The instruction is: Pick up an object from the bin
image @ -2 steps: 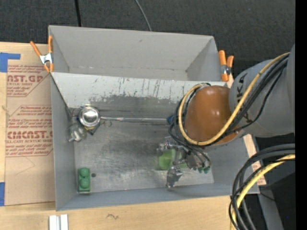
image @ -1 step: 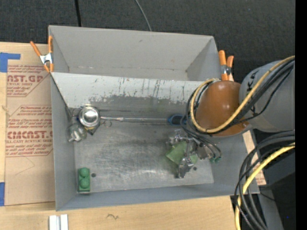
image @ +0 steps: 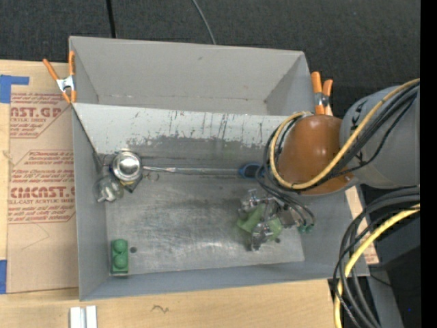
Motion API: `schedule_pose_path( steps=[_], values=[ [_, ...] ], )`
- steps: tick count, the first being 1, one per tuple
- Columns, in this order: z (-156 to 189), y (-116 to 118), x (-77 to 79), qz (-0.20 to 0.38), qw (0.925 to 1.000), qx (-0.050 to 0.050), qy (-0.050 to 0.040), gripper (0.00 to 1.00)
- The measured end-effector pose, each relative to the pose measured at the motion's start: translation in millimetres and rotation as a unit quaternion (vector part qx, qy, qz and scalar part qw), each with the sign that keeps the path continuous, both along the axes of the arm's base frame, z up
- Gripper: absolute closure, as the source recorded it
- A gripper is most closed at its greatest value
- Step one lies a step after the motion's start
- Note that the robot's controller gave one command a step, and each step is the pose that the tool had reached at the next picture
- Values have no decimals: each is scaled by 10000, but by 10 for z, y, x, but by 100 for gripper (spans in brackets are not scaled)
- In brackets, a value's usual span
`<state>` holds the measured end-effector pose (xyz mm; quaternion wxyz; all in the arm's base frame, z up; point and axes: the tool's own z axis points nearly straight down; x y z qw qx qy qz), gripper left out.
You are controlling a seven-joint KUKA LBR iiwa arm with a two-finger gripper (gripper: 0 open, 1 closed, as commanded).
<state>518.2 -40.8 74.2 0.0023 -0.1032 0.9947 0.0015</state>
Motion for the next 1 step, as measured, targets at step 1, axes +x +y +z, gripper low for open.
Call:
schedule_pose_path(
  steps=[1],
  values=[
    [1650, 96, -119, 1325, 9912, -24, -22, 100]
  ],
)
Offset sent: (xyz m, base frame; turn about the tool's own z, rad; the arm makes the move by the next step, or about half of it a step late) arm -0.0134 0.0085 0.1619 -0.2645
